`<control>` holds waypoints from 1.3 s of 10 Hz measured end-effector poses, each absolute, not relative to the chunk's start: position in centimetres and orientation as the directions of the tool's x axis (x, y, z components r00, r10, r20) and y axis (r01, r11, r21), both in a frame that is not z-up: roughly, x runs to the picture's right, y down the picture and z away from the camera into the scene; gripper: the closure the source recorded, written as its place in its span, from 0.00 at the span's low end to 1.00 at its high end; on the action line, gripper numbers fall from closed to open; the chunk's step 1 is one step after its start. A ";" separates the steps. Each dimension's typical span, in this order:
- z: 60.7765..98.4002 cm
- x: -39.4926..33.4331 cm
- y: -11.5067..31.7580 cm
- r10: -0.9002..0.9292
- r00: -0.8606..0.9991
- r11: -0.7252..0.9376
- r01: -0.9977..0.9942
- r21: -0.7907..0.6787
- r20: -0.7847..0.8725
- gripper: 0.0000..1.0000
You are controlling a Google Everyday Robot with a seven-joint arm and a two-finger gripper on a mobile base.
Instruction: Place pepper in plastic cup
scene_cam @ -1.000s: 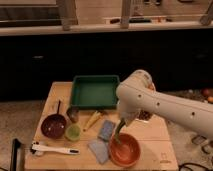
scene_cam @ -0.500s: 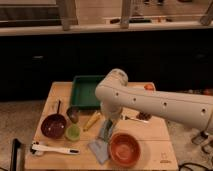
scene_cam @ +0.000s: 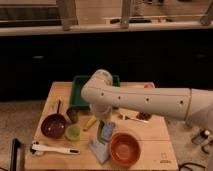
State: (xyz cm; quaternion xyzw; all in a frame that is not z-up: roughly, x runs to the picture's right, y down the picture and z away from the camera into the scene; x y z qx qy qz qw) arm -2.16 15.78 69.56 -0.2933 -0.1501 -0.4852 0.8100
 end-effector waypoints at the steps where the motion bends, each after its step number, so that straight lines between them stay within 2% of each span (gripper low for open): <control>1: 69.6 -2.9 15.9 -0.703 0.465 0.341 0.884 -0.320 0.538 1.00; 13: 69.1 -12.8 17.9 -0.725 0.233 0.151 0.972 -0.181 0.648 1.00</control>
